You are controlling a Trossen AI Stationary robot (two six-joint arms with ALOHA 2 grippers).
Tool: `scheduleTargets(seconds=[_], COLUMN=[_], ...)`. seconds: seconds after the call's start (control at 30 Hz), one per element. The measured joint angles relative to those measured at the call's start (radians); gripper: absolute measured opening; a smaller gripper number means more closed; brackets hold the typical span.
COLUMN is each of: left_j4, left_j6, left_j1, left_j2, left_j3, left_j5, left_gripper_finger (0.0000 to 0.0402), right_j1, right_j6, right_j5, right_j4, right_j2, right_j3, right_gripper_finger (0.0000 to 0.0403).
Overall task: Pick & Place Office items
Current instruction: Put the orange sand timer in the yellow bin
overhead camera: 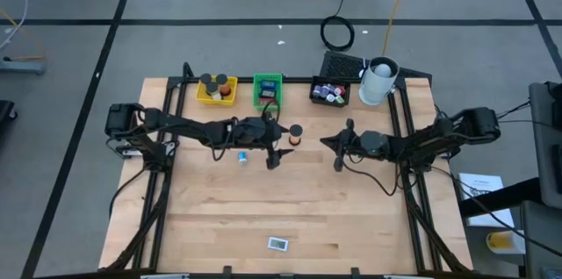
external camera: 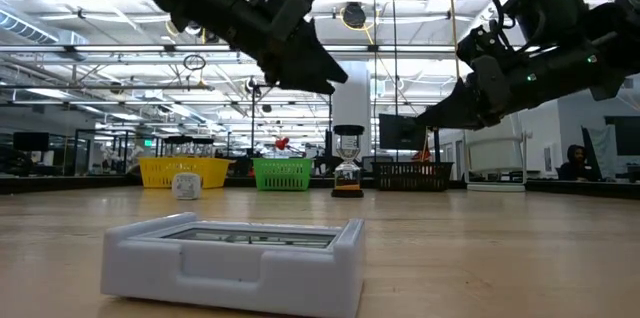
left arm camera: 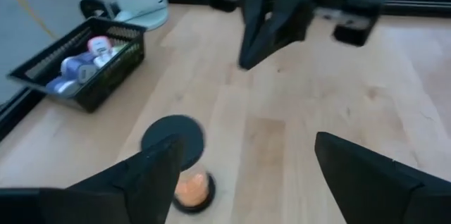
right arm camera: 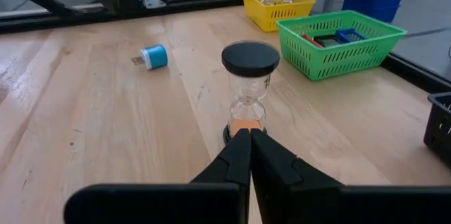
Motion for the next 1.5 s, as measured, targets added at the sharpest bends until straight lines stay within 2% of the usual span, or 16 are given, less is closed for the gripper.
scheduleTargets(seconds=[0.13,0.33,0.53,0.93,1.13,1.37,1.5], left_j4=[-0.002,-0.004,-0.025,-0.043,0.049,0.172,0.188], left_j6=[0.004,0.004,0.009,0.033,0.034,0.061,0.061], left_j1=[-0.01,-0.013,-0.013,0.032,0.113,0.125,0.126], left_j2=[0.0,0.0,0.0,0.001,0.065,0.175,0.213], left_j3=[0.022,0.027,0.027,0.027,0.026,0.026,0.026], left_j5=[0.027,0.034,-0.029,-0.06,0.087,0.072,0.05], left_gripper_finger=[0.0343,0.0341,0.0345,0.0351,0.0352,0.0352,0.0352], right_j1=[0.0,0.0,0.0,0.0,0.0,0.006,0.006], right_j6=[0.0,0.008,0.006,0.006,0.006,0.0,0.0], right_j5=[0.0,0.0,0.0,0.0,0.0,0.0,0.0], right_j4=[0.006,0.015,0.03,0.03,0.027,0.027,0.027], right_j2=[0.027,0.045,0.045,0.045,0.045,0.045,0.045], right_j3=[0.0,0.0,0.0,0.0,0.0,0.0,0.0], right_gripper_finger=[0.0001,0.0001,0.0001,0.0001,0.0001,0.0001,0.0001])
